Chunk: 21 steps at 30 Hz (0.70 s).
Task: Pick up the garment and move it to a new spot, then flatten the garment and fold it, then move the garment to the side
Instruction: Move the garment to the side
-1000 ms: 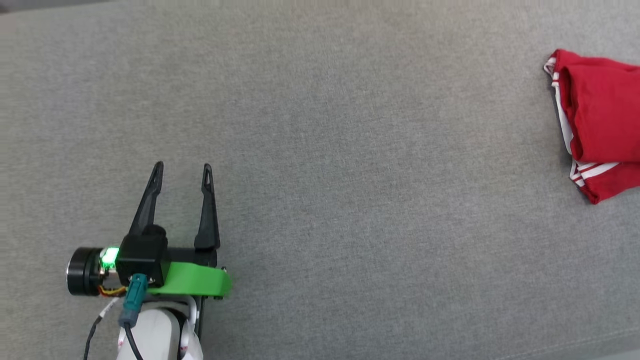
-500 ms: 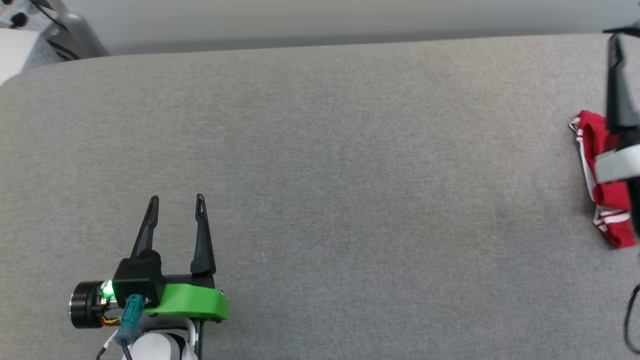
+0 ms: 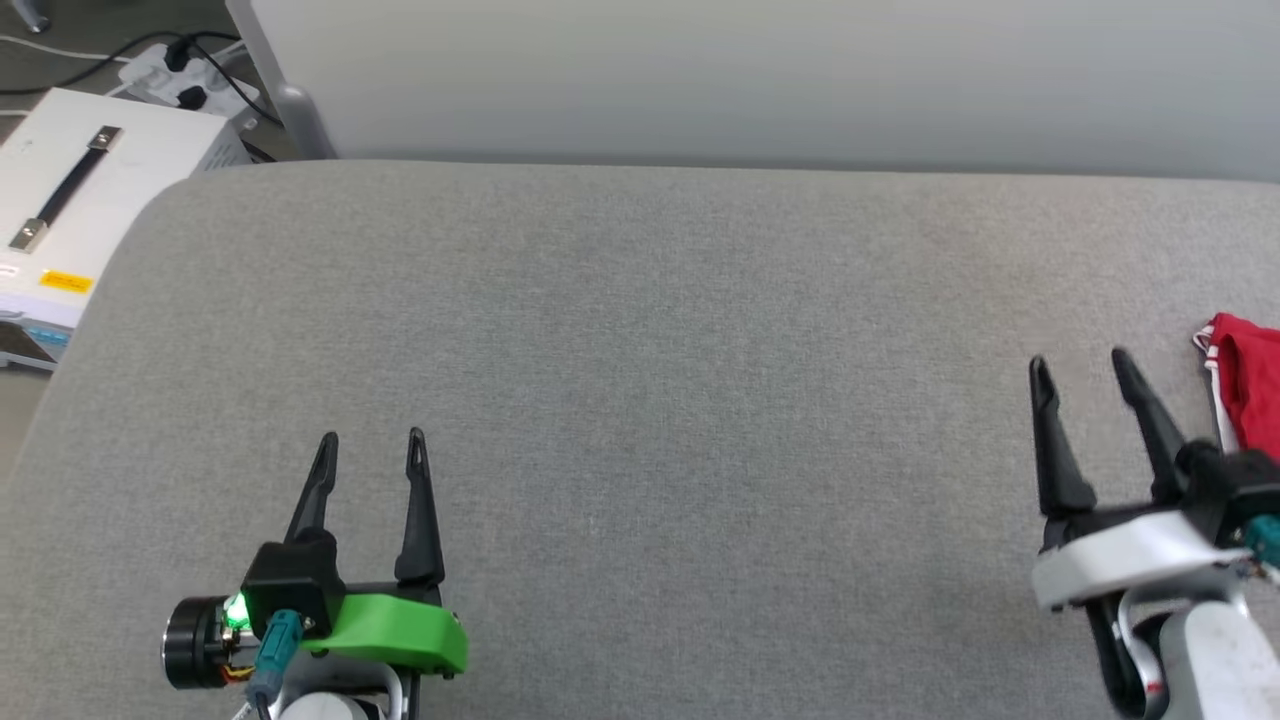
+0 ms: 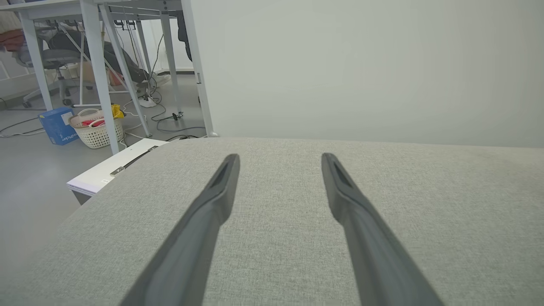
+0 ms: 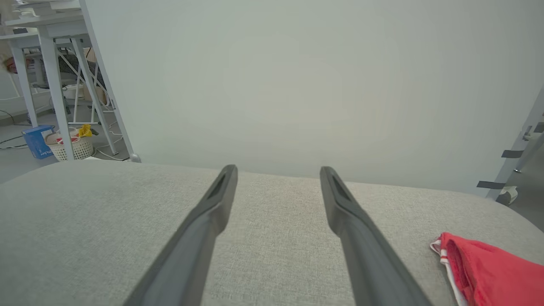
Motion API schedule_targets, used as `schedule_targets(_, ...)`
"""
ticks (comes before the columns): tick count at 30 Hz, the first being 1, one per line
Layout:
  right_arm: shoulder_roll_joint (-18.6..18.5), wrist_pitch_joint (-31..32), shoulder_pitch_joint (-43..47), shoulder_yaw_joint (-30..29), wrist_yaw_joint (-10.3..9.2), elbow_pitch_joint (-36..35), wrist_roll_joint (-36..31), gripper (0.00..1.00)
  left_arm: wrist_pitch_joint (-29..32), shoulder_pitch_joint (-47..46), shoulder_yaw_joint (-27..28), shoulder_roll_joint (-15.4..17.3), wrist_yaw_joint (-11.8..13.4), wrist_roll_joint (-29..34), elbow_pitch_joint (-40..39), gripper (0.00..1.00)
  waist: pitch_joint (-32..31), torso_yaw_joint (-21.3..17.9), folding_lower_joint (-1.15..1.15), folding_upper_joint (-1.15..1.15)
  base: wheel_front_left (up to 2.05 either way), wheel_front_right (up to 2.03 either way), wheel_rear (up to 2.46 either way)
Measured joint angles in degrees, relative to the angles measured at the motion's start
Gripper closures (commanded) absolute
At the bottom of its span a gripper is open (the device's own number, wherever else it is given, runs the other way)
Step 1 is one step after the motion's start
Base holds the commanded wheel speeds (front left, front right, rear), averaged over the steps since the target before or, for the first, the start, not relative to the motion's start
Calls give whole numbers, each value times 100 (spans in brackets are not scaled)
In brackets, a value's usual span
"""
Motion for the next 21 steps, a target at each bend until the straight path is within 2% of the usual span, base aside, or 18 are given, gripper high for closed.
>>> schedule_targets(12, 313, 0, 1026, -47, 0, -501, -164, 0, 0, 249, -29, -23, -147, -46, 183, 0, -340, 42, 0, 0, 0, 0, 0)
schedule_targets(21, 374, 0, 1381, -93, 0, -598, -268, 0, 0, 420, -23, -33, -172, -46, 235, 0, -491, -31, 0, 0, 0, 0, 0)
